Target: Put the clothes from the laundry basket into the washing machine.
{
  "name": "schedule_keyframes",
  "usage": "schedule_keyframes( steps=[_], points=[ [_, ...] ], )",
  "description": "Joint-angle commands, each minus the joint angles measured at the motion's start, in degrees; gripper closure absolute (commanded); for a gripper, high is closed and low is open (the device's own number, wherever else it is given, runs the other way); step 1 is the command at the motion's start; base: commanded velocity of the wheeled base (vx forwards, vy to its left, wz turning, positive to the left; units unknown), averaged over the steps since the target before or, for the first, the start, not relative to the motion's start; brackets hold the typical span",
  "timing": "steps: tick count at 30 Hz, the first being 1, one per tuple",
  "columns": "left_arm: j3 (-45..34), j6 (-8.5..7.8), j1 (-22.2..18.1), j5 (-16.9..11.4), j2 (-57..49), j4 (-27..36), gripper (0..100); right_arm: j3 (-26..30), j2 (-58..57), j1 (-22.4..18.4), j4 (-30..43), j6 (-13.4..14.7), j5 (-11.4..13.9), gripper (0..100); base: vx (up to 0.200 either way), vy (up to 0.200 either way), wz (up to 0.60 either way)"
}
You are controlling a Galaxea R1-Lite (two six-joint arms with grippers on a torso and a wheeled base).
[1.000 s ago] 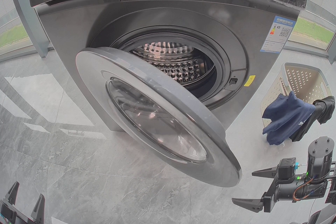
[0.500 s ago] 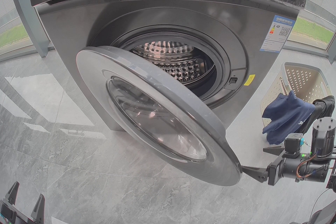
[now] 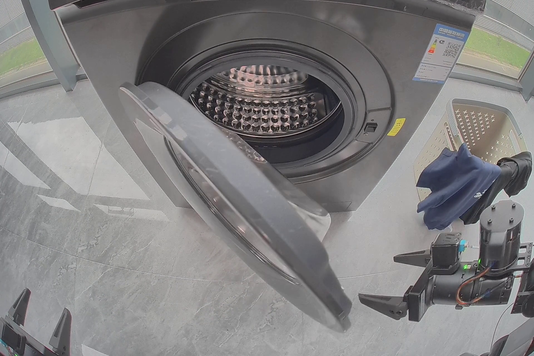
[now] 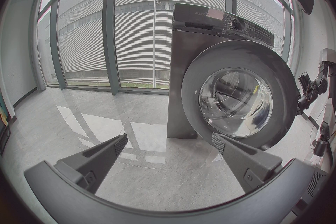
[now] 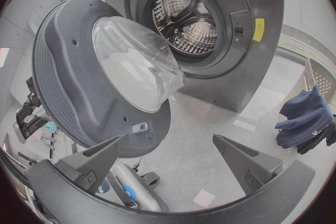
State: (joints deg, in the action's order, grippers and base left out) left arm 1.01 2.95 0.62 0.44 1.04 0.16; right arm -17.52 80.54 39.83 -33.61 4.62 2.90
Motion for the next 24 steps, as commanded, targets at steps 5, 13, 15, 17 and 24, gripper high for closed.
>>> schedule_keyframes(
  steps=[5,13,15,17,24],
  points=[
    [-0.9,-0.05,0.0,0.0,-0.8,0.0,0,-2.4,0.1,-2.8,-0.1,1.8,-1.5,0,0.0,0.0,0.0],
    [-0.9,-0.05,0.0,0.0,-0.8,0.0,0,-13.2,11.0,-4.5,-0.2,4.7,-6.5,0,0.0,0.0,0.0],
    [-0.9,-0.14,0.0,0.0,-0.8,0.0,0,-14.2,12.1,-4.8,-0.2,4.9,-6.6,0,0.0,0.0,0.0],
    [-0.9,-0.05,0.0,0.0,-0.7,0.0,0,-17.3,15.7,-5.4,-0.3,5.0,-6.6,0,0.0,0.0,0.0],
    [-0.9,-0.05,0.0,0.0,-0.7,0.0,0,-17.7,17.1,-0.6,-0.3,5.0,-6.4,0,0.0,0.0,0.0]
  ],
)
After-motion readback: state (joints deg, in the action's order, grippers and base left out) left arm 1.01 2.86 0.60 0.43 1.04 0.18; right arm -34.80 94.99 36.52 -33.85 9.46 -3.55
